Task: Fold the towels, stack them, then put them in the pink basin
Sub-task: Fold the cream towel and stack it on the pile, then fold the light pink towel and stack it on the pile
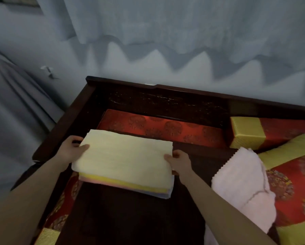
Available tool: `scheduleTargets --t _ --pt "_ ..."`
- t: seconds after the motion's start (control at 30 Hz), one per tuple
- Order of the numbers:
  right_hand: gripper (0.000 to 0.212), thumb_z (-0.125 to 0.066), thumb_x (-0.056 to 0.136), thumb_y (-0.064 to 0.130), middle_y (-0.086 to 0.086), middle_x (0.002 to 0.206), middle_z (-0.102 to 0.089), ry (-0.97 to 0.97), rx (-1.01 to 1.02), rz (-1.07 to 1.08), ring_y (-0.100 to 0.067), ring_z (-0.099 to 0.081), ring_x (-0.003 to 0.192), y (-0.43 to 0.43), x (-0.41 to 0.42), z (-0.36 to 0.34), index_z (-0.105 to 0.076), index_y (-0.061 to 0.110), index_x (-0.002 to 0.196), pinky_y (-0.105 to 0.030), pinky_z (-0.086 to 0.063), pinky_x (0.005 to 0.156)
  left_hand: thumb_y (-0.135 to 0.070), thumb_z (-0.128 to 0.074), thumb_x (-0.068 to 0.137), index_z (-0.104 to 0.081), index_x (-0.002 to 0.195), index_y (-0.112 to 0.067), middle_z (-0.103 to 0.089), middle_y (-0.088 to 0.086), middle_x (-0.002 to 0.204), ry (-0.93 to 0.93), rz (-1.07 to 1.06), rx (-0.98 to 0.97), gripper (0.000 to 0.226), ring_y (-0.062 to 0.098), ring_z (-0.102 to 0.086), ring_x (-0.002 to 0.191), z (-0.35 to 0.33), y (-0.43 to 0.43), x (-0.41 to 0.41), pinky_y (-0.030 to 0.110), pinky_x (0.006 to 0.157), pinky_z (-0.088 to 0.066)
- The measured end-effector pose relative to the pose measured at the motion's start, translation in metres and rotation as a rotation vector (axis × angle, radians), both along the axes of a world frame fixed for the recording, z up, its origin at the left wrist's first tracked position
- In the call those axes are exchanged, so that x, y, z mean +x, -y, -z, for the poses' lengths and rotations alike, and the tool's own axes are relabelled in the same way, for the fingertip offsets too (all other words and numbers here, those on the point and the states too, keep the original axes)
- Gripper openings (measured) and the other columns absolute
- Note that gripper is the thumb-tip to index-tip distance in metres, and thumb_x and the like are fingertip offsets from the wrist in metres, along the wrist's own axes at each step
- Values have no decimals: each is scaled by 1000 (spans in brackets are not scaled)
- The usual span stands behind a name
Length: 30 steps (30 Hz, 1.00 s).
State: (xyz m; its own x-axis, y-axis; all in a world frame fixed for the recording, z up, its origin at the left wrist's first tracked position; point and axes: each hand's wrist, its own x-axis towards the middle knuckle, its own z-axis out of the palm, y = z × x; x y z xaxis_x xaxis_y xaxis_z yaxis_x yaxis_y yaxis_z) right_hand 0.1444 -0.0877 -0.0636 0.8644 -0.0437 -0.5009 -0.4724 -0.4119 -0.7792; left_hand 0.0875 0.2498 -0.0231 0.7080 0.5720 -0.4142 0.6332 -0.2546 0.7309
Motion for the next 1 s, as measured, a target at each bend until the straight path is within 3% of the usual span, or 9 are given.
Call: scheduleTargets --t 0.17,0.3,0.4,0.53,0.67,0.77,0.87,0.93,1.0 --pt "20 -66 86 24 -8 100 -65 -27 45 17 -23 -65 87 12 -1 -3 -61 12 101 -36 -59 63 -23 -66 85 -46 128 -5 -57 18 120 -131 146 239 50 35 -55 104 -4 2 3 44 86 -44" --pt "9 -63 88 18 -7 92 -66 51 121 51 -18 -65 76 64 -22 -25 -61 15 96 -26 -54 49 -16 -65 85 -51 121 -5 -61 14 114 276 150 499 40 29 -60 99 -42 50 1 43 84 -47" --pt "8 -62 86 11 -5 87 -64 47 -30 84 -22 -65 78 136 -54 -24 -62 18 89 -24 -51 47 -11 -64 84 -54 106 -22 -64 -3 94 445 382 323 27 10 -61 81 -50 145 -22 31 73 -50" --pt "7 -58 86 8 -12 85 -65 -88 -183 243 -26 -62 70 226 -96 -3 -60 14 82 -30 -50 52 -28 -66 84 -50 100 -32 -64 -6 94 129 857 -14 23 3 -61 83 9 274 -49 8 72 -44" --pt "5 -62 83 15 -16 87 -65 -171 -246 308 -26 -60 67 268 -125 21 -60 11 83 -26 -48 47 -34 -63 86 -53 112 -13 -59 2 105 -152 841 -113 36 13 -57 95 67 355 -61 21 85 -46" --pt "17 -71 79 25 -17 92 -65 -186 -256 366 -25 -60 72 274 -134 36 -56 16 81 -23 -47 40 -58 -63 75 -53 115 -10 -59 4 113 -413 932 -42 63 16 -56 99 78 380 -62 30 84 -48" --pt "30 -75 74 24 -9 86 -59 -150 -234 394 -25 -60 70 270 -137 49 -51 15 89 -42 -59 56 -72 -66 60 -45 127 -12 -52 2 119 -701 1243 150 93 18 -53 103 74 383 -68 30 87 -48" --pt "50 -75 71 26 -7 84 -60 -80 -303 323 -30 -63 73 266 -141 54 -46 18 110 -45 -57 63 -65 -71 61 -46 124 -13 -49 0 108 -809 1469 367 85 21 -53 109 71 380 -82 34 93 -47" --pt "75 -70 75 24 -3 78 -58 -22 -376 177 -23 -59 67 262 -145 54 -28 25 138 -31 -46 53 -44 -72 73 -52 106 -15 -48 -1 95 -811 1575 447 48 23 -54 112 72 373 -100 35 93 -47"
